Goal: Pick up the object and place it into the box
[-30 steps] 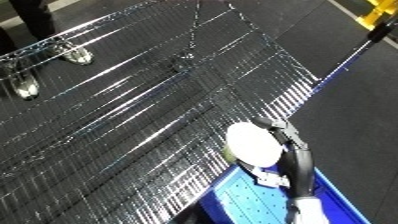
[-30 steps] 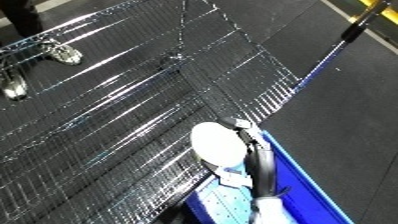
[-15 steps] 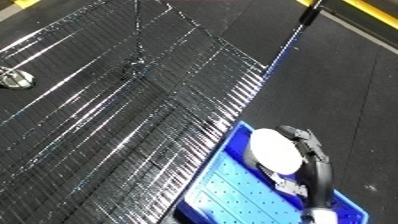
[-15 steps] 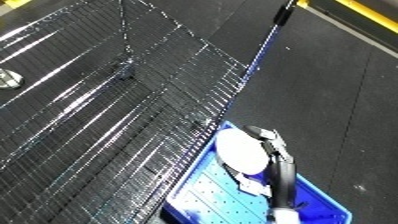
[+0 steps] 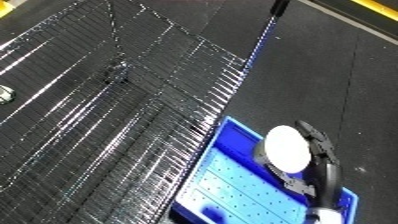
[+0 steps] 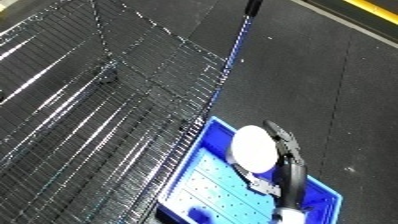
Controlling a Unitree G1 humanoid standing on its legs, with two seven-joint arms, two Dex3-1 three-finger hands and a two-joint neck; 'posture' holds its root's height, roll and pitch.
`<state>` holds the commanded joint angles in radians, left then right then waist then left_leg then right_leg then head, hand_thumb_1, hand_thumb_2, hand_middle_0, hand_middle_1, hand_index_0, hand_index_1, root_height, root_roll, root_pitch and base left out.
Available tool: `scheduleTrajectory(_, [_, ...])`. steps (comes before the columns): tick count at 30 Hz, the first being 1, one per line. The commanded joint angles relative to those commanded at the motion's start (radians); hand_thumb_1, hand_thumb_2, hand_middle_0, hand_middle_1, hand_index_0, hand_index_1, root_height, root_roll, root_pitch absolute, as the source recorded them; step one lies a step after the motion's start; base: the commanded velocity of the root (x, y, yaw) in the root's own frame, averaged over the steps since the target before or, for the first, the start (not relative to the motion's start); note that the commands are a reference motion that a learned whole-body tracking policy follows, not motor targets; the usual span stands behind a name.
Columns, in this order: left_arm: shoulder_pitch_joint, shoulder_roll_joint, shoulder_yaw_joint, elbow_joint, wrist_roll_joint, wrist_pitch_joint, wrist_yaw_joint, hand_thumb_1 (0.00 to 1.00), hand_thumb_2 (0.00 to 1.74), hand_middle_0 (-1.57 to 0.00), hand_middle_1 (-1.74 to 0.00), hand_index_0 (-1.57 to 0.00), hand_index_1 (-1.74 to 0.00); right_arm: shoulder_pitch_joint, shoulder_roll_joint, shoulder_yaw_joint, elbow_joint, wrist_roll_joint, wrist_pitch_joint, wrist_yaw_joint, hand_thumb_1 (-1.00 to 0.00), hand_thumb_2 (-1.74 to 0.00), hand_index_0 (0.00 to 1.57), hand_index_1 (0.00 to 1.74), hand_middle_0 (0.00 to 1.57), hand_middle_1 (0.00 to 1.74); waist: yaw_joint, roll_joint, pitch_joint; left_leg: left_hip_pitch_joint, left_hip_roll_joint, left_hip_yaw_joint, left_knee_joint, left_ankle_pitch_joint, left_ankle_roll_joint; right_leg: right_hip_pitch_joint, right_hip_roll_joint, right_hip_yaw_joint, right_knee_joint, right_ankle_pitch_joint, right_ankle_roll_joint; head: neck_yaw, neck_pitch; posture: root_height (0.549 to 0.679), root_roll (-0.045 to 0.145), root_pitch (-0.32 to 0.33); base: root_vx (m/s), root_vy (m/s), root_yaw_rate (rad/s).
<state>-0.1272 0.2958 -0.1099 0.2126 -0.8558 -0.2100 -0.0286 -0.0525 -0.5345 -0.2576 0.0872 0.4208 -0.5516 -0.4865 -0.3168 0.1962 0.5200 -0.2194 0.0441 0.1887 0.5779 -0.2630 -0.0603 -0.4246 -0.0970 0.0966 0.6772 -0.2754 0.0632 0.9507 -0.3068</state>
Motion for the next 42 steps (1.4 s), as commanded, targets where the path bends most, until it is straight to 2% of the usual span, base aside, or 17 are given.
scheduleTrajectory(11, [0.005, -0.004, -0.001, -0.002, -0.006, 0.004, -0.006, 1.00, 1.74, -1.57, -1.74, -1.57, -1.74, 0.010, 0.014, 0.004, 0.007, 0.008, 0.011, 0.005, 0.00, 0.00, 0.00, 0.00, 0.00, 0.00, 0.003, 0.003, 0.000, 0.010, -0.003, -0.006, -0.014, 0.014, -0.0020, 0.009, 0.0034, -0.005, -0.008, 0.002, -0.0039, -0.010, -0.012, 0.650, 0.118, 0.002, 0.000, 0.000, 0.018])
scheduleTrajectory(15, [0.005, -0.004, -0.004, -0.005, -0.011, 0.007, -0.005, 1.00, 1.74, -1.57, -1.74, -1.57, -1.74, 0.011, 0.014, 0.014, -0.005, 0.001, 0.014, 0.057, 0.00, 0.00, 0.00, 0.00, 0.00, 0.00, 0.009, -0.001, 0.000, 0.012, -0.002, -0.011, -0.013, 0.020, -0.0042, 0.017, 0.0008, -0.009, -0.009, 0.002, -0.0054, -0.043, -0.034, 0.650, 0.118, -0.003, 0.007, 0.002, 0.044])
scheduleTrajectory(18, [0.005, -0.006, -0.006, -0.010, -0.012, 0.011, -0.004, 1.00, 1.74, -1.57, -1.74, -1.57, -1.74, 0.009, 0.018, 0.037, -0.030, -0.011, 0.024, 0.119, 0.00, 0.00, 0.00, 0.00, 0.00, 0.00, 0.017, -0.008, 0.000, 0.015, -0.004, -0.018, -0.013, 0.022, -0.0047, 0.027, -0.0003, -0.013, -0.010, 0.000, -0.0078, -0.077, -0.060, 0.651, 0.118, -0.010, 0.010, 0.000, 0.073])
scheduleTrajectory(24, [-0.008, -0.010, -0.009, -0.014, 0.000, 0.028, 0.001, 1.00, 1.74, -1.57, -1.74, -1.57, -1.74, -0.023, 0.030, 0.106, -0.081, -0.038, 0.073, 0.228, 0.00, 0.00, 0.00, 0.00, 0.00, 0.00, 0.050, -0.031, 0.000, 0.023, -0.004, -0.039, -0.021, 0.021, -0.0026, 0.052, -0.0010, -0.027, -0.011, -0.001, -0.0106, -0.128, -0.095, 0.651, 0.112, -0.025, -0.004, -0.031, 0.118])
scheduleTrajectory(28, [-0.021, -0.011, -0.010, -0.005, 0.005, 0.037, 0.006, 1.00, 1.74, -1.57, -1.74, -1.57, -1.74, -0.061, 0.032, 0.143, -0.096, -0.069, 0.119, 0.265, 0.00, 0.00, 0.00, 0.00, 0.00, 0.00, 0.076, -0.047, -0.003, 0.024, -0.004, -0.055, -0.026, 0.028, -0.0049, 0.069, -0.0043, -0.041, -0.013, -0.002, -0.0124, -0.172, -0.131, 0.652, 0.108, -0.034, -0.004, -0.036, 0.145])
scheduleTrajectory(34, [-0.026, -0.014, -0.007, 0.006, 0.011, 0.045, 0.005, 1.00, 1.74, -1.57, -1.74, -1.57, -1.74, -0.105, 0.048, 0.185, -0.108, -0.079, 0.194, 0.319, 0.00, 0.00, 0.00, 0.00, 0.00, 0.00, 0.122, -0.077, -0.013, 0.022, -0.004, -0.082, -0.020, 0.035, -0.0078, 0.099, -0.0120, -0.063, -0.013, -0.004, -0.0180, -0.282, -0.200, 0.653, 0.104, -0.052, 0.021, -0.038, 0.157])
scheduleTrajectory(38, [-0.034, -0.009, -0.004, 0.008, 0.017, 0.055, -0.001, 1.00, 1.74, -1.57, -1.74, -1.57, -1.74, -0.136, 0.066, 0.223, -0.106, -0.076, 0.240, 0.349, 0.00, 0.00, 0.00, 0.00, 0.00, 0.00, 0.162, -0.102, -0.019, 0.020, -0.005, -0.106, -0.020, 0.040, -0.0073, 0.123, -0.0162, -0.084, -0.023, 0.001, -0.0210, -0.383, -0.231, 0.655, 0.099, -0.062, 0.019, -0.075, 0.208])
scheduleTrajectory(42, [-0.053, -0.003, 0.003, 0.011, 0.032, 0.073, 0.003, 1.00, 1.74, -1.57, -1.74, -1.57, -1.74, -0.166, 0.090, 0.262, -0.099, -0.073, 0.278, 0.371, 0.00, 0.00, 0.00, 0.00, 0.00, 0.00, 0.199, -0.129, -0.019, 0.007, -0.005, -0.127, -0.017, 0.046, -0.0071, 0.137, -0.0150, -0.103, -0.022, 0.005, -0.0233, -0.486, -0.266, 0.655, 0.090, -0.071, -0.001, -0.099, 0.212])
